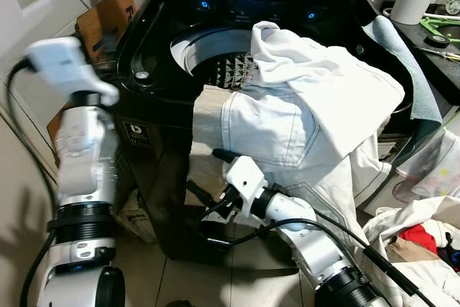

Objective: Clothes washing

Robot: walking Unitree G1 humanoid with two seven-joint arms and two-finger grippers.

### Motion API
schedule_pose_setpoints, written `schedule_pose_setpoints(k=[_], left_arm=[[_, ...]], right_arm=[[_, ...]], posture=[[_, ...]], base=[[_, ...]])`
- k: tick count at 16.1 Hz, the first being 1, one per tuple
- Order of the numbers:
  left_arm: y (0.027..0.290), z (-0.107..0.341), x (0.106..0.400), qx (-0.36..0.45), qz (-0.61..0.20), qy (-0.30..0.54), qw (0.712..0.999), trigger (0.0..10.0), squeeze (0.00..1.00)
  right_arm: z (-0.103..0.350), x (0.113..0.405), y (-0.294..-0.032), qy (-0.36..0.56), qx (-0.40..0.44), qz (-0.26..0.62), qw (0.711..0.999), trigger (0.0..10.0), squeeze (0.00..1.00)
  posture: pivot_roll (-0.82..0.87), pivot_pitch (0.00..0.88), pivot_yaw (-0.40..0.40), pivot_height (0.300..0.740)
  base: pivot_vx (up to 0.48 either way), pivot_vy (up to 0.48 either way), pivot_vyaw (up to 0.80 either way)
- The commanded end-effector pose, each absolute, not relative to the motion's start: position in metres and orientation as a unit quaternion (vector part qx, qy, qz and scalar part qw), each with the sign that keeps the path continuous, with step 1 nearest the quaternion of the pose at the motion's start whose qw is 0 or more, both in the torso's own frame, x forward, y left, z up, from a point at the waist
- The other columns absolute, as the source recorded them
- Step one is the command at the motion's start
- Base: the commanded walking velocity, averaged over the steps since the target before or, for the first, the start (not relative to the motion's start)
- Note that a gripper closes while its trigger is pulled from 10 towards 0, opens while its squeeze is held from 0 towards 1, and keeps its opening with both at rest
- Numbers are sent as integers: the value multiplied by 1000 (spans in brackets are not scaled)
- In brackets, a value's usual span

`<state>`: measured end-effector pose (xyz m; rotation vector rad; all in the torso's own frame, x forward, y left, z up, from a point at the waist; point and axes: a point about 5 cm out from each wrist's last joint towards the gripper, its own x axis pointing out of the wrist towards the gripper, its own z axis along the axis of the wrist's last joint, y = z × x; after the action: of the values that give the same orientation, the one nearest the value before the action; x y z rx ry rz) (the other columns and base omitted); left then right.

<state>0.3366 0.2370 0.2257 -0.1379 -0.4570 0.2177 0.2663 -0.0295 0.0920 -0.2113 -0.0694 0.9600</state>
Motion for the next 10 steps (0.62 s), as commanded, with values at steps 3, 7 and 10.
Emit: schedule_pose_setpoints(k=[3,7,10], left_arm=[[264,223,338,-80,171,-208,960,10000,0],[287,220,334,-20,212,-199,957,10000,0],[297,210,330,12,215,-173,961,10000,0]], right_arm=[[87,265,-39,-22,-106,448,887,10000,0],[84,268,-47,-17,-107,433,895,10000,0],[85,271,-52,-16,-107,421,901,10000,0]], posture=[[62,0,-1,740],[59,0,3,740],[63,0,3,740]], base=[[0,0,0],[0,0,0],[0,0,0]])
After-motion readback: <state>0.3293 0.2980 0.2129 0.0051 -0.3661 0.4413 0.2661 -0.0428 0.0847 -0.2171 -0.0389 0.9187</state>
